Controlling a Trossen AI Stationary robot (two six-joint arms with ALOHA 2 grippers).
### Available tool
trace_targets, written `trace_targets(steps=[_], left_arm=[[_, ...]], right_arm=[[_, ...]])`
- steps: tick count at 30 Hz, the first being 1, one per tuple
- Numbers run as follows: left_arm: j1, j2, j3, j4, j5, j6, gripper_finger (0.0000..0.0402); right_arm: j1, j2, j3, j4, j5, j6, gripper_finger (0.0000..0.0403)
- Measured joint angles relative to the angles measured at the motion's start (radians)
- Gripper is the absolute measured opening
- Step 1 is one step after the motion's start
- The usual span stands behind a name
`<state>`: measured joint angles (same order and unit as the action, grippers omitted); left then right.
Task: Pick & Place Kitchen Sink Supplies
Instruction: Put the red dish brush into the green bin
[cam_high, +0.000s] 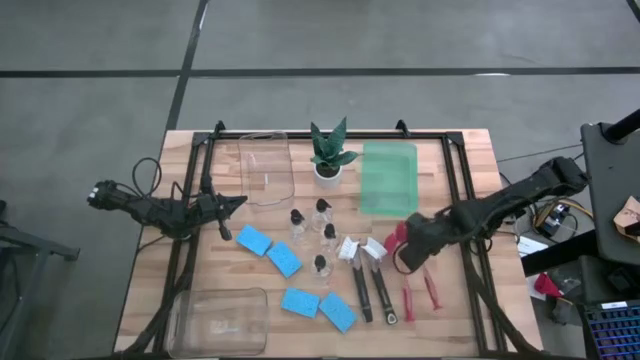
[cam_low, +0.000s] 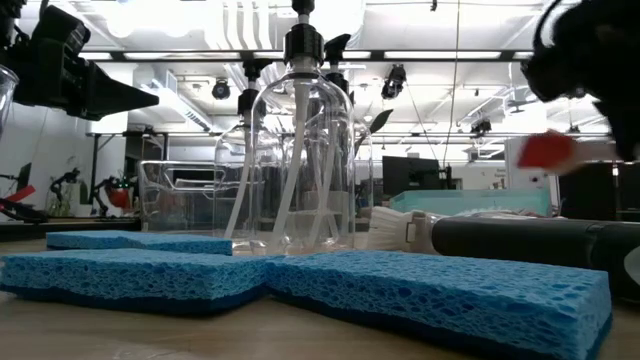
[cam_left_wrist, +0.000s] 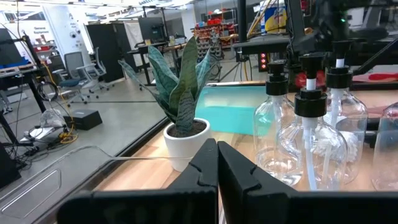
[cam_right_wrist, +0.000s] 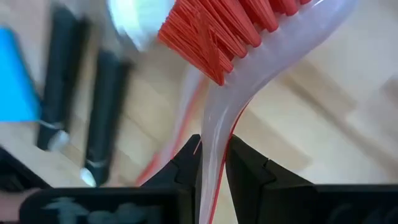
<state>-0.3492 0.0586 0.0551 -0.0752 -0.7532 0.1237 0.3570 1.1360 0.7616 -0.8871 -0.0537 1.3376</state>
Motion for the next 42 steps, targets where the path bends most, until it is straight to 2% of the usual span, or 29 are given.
trace_targets(steps=[5, 10, 15, 19, 24, 28, 32, 42], left_arm=[[0.0, 0.0, 0.0, 0.0, 0.0, 0.0, 0.0], [0.0, 0.0, 0.0, 0.0, 0.0, 0.0, 0.0], [0.0, 0.0, 0.0, 0.0, 0.0, 0.0, 0.0], [0.0, 0.0, 0.0, 0.0, 0.0, 0.0, 0.0], [0.0, 0.0, 0.0, 0.0, 0.0, 0.0, 0.0], [0.0, 0.0, 0.0, 0.0, 0.0, 0.0, 0.0], [0.0, 0.0, 0.0, 0.0, 0.0, 0.0, 0.0], [0.0, 0.0, 0.0, 0.0, 0.0, 0.0, 0.0]], right_arm=[[-0.129, -0.105, 0.0, 0.004, 0.082, -0.183, 0.0052], [-0.293, -0.167, 0.011, 0.041, 0.107, -0.411, 0.0052], [-0.454, -0.147, 0.14, 0.054, 0.157, -0.684, 0.0052], [-0.584, -0.081, 0.295, 0.029, 0.162, -0.851, 0.0052], [-0.74, 0.049, 0.49, -0.131, 0.154, -0.95, 0.0052], [-0.844, 0.16, 0.592, -0.168, 0.078, -1.031, 0.0052], [-0.911, 0.278, 0.644, -0.194, 0.019, -1.091, 0.0052], [-0.983, 0.512, 0.659, -0.298, 0.02, -1.128, 0.0052]])
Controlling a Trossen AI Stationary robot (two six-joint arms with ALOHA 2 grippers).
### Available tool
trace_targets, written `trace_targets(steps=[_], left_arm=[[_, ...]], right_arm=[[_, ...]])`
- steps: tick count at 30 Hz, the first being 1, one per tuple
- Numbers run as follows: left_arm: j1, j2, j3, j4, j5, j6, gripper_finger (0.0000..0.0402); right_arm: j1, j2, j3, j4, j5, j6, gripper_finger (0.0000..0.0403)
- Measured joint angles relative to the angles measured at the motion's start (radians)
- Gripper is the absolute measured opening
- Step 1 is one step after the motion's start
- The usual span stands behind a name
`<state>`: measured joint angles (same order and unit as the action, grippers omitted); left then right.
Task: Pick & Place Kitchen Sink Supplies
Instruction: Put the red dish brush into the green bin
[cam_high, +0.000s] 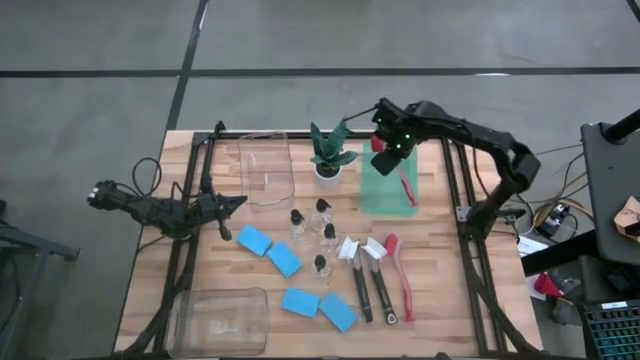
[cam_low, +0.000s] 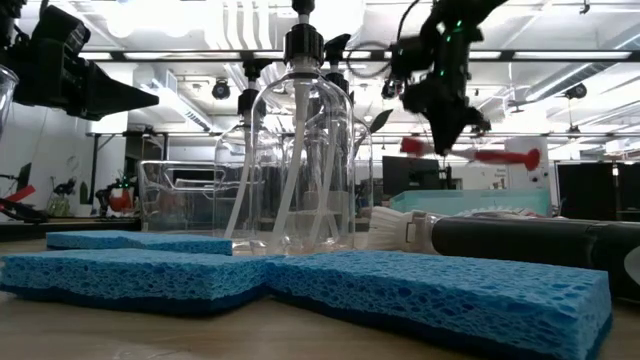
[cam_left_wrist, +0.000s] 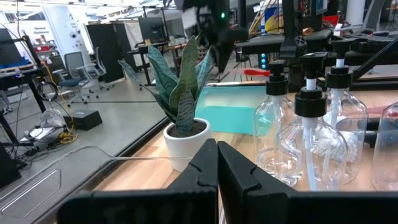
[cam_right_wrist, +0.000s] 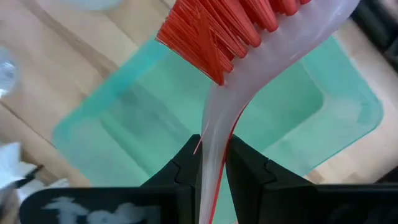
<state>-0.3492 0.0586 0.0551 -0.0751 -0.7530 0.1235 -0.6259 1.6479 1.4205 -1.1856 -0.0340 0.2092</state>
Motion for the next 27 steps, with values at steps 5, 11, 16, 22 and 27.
trace_targets(steps=[5, 11, 16, 22, 27], left_arm=[[0.0, 0.0, 0.0, 0.0, 0.0, 0.0, 0.0], [0.0, 0.0, 0.0, 0.0, 0.0, 0.0, 0.0], [0.0, 0.0, 0.0, 0.0, 0.0, 0.0, 0.0], [0.0, 0.0, 0.0, 0.0, 0.0, 0.0, 0.0], [0.0, 0.0, 0.0, 0.0, 0.0, 0.0, 0.0]], right_arm=[[-0.007, 0.07, -0.007, 0.026, 0.013, -0.024, 0.0052], [-0.011, 0.13, -0.009, 0.051, 0.011, -0.032, 0.0052], [-0.01, 0.167, -0.01, 0.068, 0.011, -0.029, 0.0052], [-0.009, 0.206, -0.016, 0.069, 0.01, -0.004, 0.0052], [-0.01, 0.236, -0.02, 0.071, 0.01, -0.007, 0.0052]])
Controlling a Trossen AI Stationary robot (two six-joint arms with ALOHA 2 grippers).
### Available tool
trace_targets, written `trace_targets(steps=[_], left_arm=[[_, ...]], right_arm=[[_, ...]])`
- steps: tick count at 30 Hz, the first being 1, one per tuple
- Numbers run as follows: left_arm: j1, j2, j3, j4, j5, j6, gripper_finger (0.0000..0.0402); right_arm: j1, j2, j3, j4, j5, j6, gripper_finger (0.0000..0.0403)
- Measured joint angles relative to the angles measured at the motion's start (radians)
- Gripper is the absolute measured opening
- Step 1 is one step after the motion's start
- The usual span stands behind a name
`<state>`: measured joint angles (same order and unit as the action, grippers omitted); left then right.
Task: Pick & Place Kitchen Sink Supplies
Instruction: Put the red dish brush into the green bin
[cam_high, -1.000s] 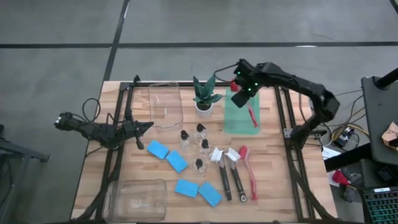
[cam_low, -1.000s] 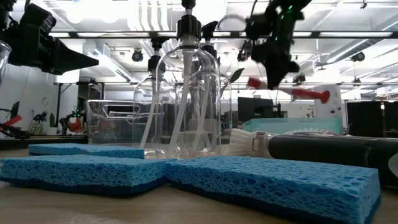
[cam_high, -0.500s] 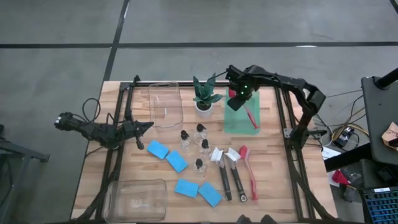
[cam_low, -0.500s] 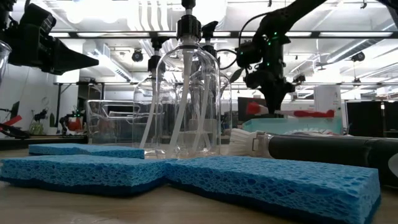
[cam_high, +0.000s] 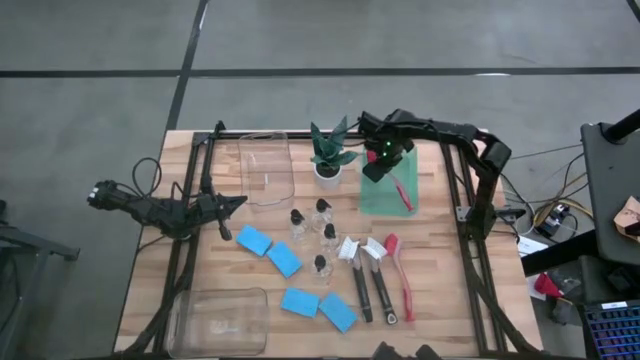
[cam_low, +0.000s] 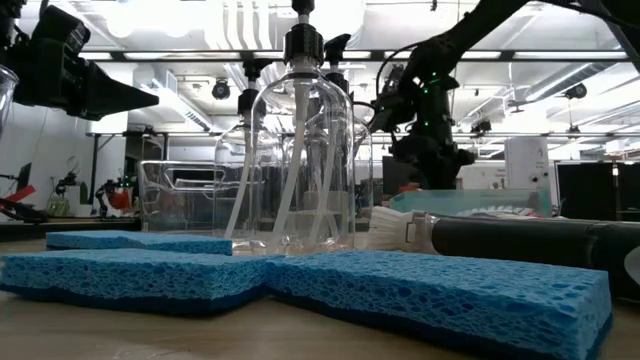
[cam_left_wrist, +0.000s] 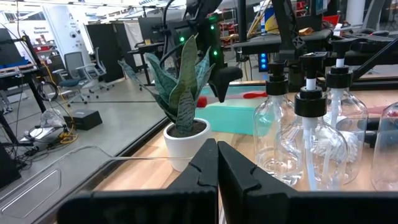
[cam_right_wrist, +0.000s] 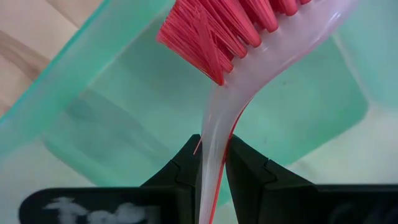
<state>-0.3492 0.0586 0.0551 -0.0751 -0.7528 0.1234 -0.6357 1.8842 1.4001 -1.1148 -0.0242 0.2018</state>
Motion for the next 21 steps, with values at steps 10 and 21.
trace_targets(steps=[10, 21], left_arm=[[0.0, 0.0, 0.0, 0.0, 0.0, 0.0, 0.0], [0.0, 0.0, 0.0, 0.0, 0.0, 0.0, 0.0]], right_arm=[[0.001, 0.025, -0.004, 0.005, 0.001, -0.019, 0.0092], [0.0, -0.025, 0.006, -0.085, -0.001, 0.0, 0.0183]])
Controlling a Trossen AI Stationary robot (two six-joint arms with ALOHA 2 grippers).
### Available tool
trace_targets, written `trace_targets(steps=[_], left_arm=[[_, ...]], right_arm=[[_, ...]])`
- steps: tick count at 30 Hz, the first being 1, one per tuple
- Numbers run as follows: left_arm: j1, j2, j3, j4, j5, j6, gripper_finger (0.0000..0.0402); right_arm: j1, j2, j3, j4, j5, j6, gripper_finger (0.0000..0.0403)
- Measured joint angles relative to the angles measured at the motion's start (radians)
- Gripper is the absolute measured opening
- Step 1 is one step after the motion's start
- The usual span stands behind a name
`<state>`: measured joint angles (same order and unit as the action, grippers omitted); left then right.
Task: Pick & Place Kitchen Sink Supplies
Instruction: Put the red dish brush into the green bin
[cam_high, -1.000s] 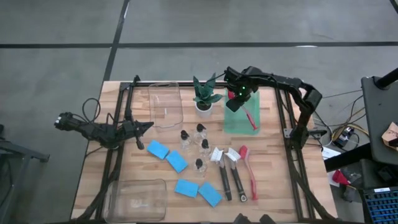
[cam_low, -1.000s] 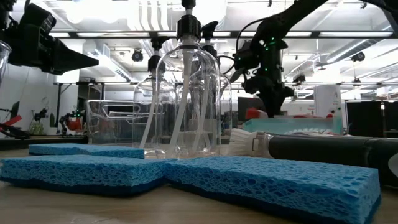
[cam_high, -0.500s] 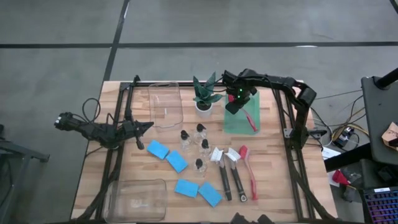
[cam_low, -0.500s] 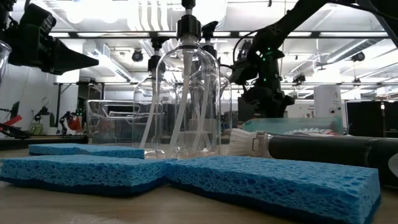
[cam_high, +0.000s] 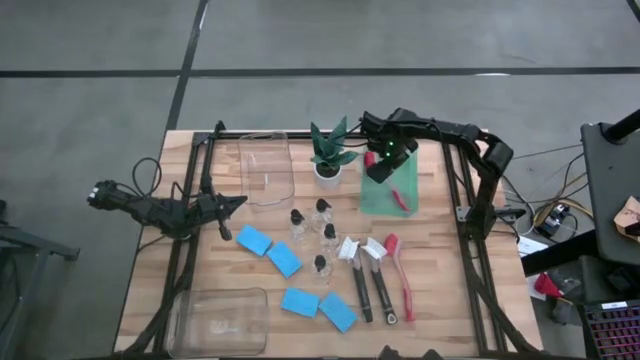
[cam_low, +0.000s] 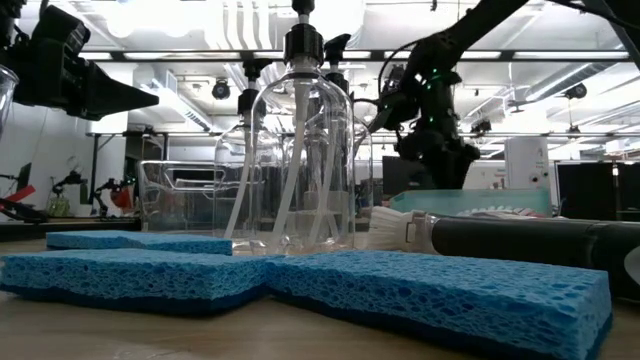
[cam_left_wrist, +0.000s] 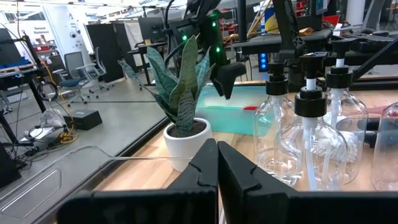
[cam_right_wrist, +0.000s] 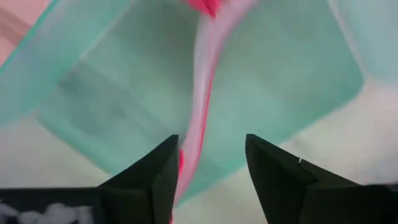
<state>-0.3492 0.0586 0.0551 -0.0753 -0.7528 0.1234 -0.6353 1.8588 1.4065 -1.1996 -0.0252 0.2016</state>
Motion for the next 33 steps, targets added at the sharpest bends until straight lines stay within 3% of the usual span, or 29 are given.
trace_targets(steps=[8, 15, 22, 33], left_arm=[[0.0, 0.0, 0.0, 0.0, 0.0, 0.0, 0.0], [0.0, 0.0, 0.0, 0.0, 0.0, 0.0, 0.0], [0.0, 0.0, 0.0, 0.0, 0.0, 0.0, 0.0], [0.0, 0.0, 0.0, 0.0, 0.0, 0.0, 0.0]], right_arm=[[0.027, -0.136, -0.004, -0.085, -0.003, 0.08, 0.0187], [0.134, -0.293, -0.029, -0.088, -0.032, 0.212, 0.0183], [0.33, -0.38, -0.054, -0.089, -0.054, 0.396, 0.0181], [0.704, -0.377, -0.121, -0.05, -0.025, 0.742, 0.0166]])
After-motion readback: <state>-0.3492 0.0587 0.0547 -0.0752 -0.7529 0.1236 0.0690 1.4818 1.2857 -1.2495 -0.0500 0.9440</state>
